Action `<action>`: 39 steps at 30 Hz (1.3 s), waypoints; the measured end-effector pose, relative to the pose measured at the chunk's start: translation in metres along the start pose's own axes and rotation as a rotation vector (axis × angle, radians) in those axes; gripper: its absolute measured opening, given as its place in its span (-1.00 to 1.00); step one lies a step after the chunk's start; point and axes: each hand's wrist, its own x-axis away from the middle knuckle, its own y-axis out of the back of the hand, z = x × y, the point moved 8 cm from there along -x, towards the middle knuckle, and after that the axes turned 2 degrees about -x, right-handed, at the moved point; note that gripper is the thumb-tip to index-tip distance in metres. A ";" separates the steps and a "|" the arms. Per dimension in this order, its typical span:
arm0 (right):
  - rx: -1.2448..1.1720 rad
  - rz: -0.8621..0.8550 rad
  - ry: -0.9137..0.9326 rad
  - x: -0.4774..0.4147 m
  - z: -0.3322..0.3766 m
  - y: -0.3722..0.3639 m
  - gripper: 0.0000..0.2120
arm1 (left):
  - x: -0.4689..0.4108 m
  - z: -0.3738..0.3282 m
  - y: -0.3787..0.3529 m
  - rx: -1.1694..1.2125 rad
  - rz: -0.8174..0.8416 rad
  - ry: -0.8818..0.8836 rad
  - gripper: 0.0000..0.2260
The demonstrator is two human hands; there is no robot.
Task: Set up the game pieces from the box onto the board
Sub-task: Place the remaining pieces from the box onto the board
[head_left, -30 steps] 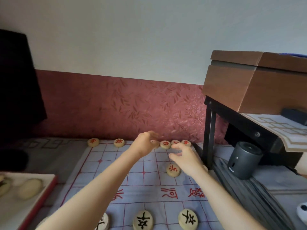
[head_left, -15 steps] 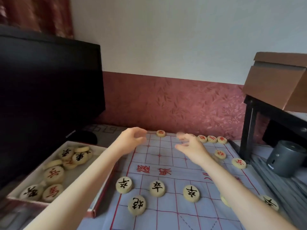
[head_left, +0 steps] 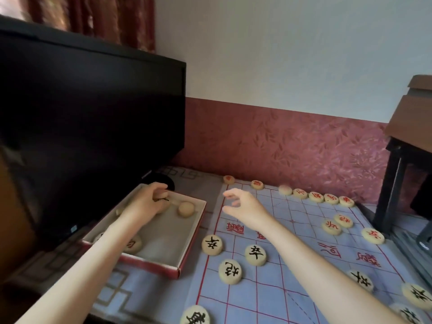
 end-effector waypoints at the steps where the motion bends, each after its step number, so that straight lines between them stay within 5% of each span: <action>1: 0.021 0.026 0.027 -0.003 0.007 -0.006 -0.56 | 0.001 0.002 0.001 -0.008 -0.002 -0.006 -0.59; 5: 0.124 0.108 0.109 -0.017 0.038 -0.033 -0.58 | 0.002 0.003 0.002 -0.159 -0.042 -0.045 -0.51; 12: 0.314 0.180 0.153 -0.040 0.057 -0.090 -0.56 | -0.012 0.001 -0.002 -0.347 -0.086 -0.050 -0.68; 22: 0.529 0.068 0.265 -0.050 0.052 -0.100 -0.60 | -0.011 0.018 -0.009 -0.350 -0.074 -0.064 -0.74; 26: 0.455 0.004 0.249 -0.050 0.053 -0.091 -0.73 | -0.009 0.018 -0.016 -0.401 -0.047 -0.091 -0.78; 34: 0.457 -0.055 0.281 -0.047 0.053 -0.086 -0.65 | -0.007 0.008 -0.025 -0.631 0.005 -0.149 -0.72; 39: 0.471 -0.003 0.276 -0.048 0.051 -0.090 -0.66 | 0.000 0.014 -0.034 -0.662 0.185 -0.176 -0.63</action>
